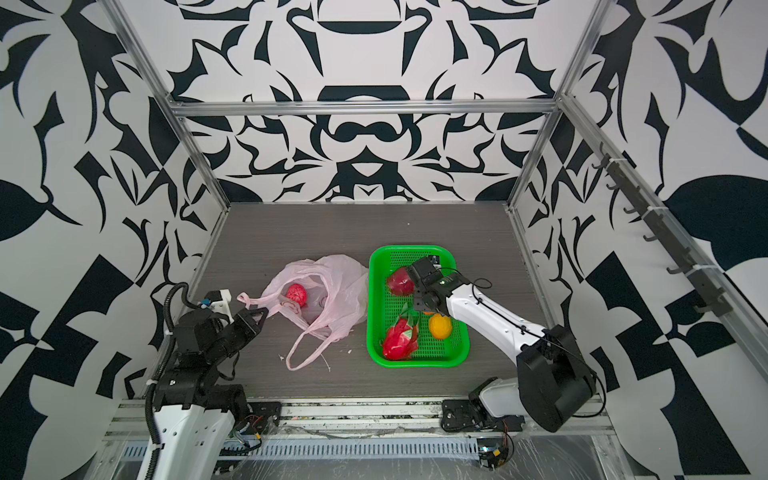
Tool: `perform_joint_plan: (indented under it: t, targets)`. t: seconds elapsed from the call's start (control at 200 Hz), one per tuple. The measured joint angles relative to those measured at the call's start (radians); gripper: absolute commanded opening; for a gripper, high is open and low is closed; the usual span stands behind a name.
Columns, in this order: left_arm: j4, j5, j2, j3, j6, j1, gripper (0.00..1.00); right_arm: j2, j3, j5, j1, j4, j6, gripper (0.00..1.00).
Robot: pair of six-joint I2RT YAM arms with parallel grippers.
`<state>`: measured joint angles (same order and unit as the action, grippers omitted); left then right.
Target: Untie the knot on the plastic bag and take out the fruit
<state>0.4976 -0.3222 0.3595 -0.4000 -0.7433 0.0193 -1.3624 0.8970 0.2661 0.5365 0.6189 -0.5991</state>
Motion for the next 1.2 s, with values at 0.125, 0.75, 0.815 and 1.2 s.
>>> perform_joint_plan:
  t: [0.125, 0.75, 0.815, 1.2]
  targets:
    - [0.000, 0.000, 0.005, 0.000, 0.000, 0.000, 0.00, -0.015, 0.000, 0.000, -0.011, -0.019, 0.001, 0.36]
    - [0.000, -0.009, 0.007, 0.000, 0.011, 0.000, 0.00, -0.076, 0.026, -0.003, -0.020, -0.037, 0.026, 0.69]
    - [0.000, -0.013, 0.011, 0.000, 0.011, 0.000, 0.00, -0.074, 0.032, -0.003, -0.020, -0.033, 0.026, 0.71]
    - [0.000, -0.019, 0.016, 0.000, 0.011, 0.000, 0.00, 0.018, 0.048, -0.003, -0.020, 0.036, 0.018, 0.77]
